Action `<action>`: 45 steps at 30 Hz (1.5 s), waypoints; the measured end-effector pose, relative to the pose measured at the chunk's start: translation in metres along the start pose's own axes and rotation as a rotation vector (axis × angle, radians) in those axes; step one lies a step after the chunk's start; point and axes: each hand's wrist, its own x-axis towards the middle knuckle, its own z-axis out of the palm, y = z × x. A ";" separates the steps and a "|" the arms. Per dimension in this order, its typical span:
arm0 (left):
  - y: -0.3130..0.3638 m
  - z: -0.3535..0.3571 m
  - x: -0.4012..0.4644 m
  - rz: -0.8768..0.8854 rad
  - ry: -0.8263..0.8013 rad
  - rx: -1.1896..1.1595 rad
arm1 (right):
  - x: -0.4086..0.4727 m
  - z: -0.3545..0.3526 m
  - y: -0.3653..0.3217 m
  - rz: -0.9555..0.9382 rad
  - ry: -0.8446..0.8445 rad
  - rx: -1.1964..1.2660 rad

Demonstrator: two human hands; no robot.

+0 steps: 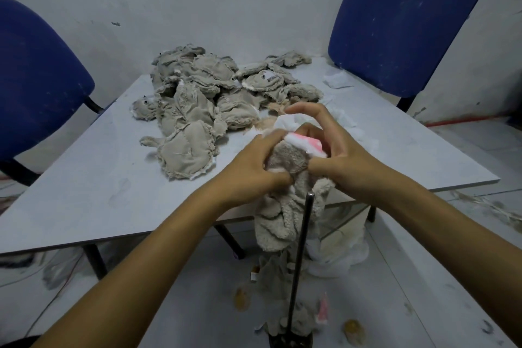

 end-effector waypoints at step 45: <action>-0.011 -0.026 -0.023 -0.009 0.159 -0.309 | -0.027 0.004 -0.013 -0.354 0.287 -0.703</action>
